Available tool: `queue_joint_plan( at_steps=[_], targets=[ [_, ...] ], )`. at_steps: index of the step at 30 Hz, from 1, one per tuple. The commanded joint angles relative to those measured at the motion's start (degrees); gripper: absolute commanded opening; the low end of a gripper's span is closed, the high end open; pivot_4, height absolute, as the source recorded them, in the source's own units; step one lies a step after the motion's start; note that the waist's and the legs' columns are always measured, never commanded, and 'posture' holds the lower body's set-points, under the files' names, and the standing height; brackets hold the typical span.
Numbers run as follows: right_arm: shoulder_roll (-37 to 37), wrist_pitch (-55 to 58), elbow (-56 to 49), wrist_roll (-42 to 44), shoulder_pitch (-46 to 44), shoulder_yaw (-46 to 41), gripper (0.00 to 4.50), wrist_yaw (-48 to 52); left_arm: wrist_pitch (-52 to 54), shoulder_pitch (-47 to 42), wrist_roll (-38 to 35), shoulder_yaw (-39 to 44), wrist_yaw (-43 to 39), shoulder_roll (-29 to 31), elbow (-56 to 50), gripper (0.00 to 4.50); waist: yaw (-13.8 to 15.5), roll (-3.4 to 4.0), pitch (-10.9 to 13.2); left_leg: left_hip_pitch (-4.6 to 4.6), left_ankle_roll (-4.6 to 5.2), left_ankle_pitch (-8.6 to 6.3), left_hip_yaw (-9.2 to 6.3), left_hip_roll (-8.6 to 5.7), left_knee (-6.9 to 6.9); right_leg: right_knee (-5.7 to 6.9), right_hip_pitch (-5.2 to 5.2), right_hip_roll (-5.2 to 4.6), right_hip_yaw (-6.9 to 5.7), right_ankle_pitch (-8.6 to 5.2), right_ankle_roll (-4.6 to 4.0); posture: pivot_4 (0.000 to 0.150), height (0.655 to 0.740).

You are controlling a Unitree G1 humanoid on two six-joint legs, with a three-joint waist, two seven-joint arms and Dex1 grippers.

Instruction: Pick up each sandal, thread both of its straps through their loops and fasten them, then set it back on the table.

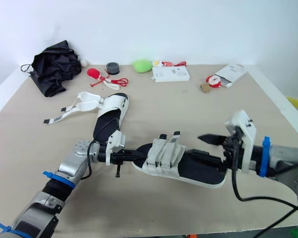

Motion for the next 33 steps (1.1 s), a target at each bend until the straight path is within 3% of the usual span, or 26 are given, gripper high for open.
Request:
queue_joint_plan(
  at_steps=[1,9,14,22,26,28,31,33],
  targets=[
    [-2.4,-3.3,-4.0,0.0,5.0,-0.6,4.32,2.4,7.8,-1.4,-5.1,2.9,0.0,1.5,-6.8,0.0,-0.1,0.07,0.3,-0.03,0.0,0.0,0.04,0.0,0.0,0.0,-0.04,0.03,0.05,0.0,0.0,0.15,0.74],
    [-2.8,-10.2,-6.2,-7.3,13.4,10.5,4.32,0.0,19.0,-0.8,-13.3,7.8,-2.3,9.3,-18.2,0.0,0.2,-0.2,0.7,-0.23,-0.11,-0.04,-0.16,-0.05,0.06,0.02,-0.1,0.51,0.2,-0.15,0.24,0.15,0.74],
    [0.8,-11.2,-5.0,-6.9,9.1,17.7,4.32,-2.9,18.6,4.4,-15.3,10.6,-6.3,16.9,-23.1,0.0,0.0,-0.22,1.0,-0.19,-0.28,0.01,-0.2,0.02,0.09,0.02,-0.08,0.58,0.24,-0.14,0.26,0.15,0.74],
    [4.4,-10.9,-2.9,-7.5,2.7,24.1,4.32,-7.3,16.0,10.0,-14.7,12.9,-6.1,19.9,-25.3,0.0,0.5,-0.12,1.2,-0.19,-0.51,0.16,-0.29,0.08,0.13,0.16,-0.09,0.65,0.18,-0.05,0.06,0.15,0.74],
    [5.3,-12.5,1.1,-10.1,2.6,26.1,3.36,-8.7,16.2,12.2,-16.9,15.1,-4.7,20.0,-27.0,0.0,0.4,-0.1,1.2,-0.16,-0.52,0.16,-0.27,0.1,0.14,0.21,-0.09,0.68,0.21,-0.03,0.03,0.15,0.74],
    [5.4,-12.9,2.0,-10.7,3.0,27.0,2.41,-8.6,16.0,12.8,-17.1,16.0,-3.9,19.9,-27.3,0.0,0.4,-0.11,1.2,-0.13,-0.54,0.18,-0.27,0.12,0.17,0.27,-0.07,0.69,0.22,-0.02,-0.01,0.15,0.74],
    [5.7,-13.5,2.5,-10.8,3.6,28.0,1.69,-8.4,15.8,13.8,-17.8,17.4,-2.7,19.6,-27.9,0.0,0.4,-0.11,1.2,-0.06,-0.54,0.21,-0.26,0.12,0.2,0.38,-0.04,0.68,0.22,-0.02,-0.01,0.15,0.74],
    [6.1,-13.7,2.3,-10.1,3.9,28.1,0.94,-8.2,16.2,14.6,-18.8,18.4,-1.6,19.0,-28.8,0.0,0.4,-0.15,1.2,0.12,-0.54,0.22,-0.21,0.12,0.22,0.54,0.05,0.67,0.29,-0.05,-0.05,0.15,0.74]
  ],
)
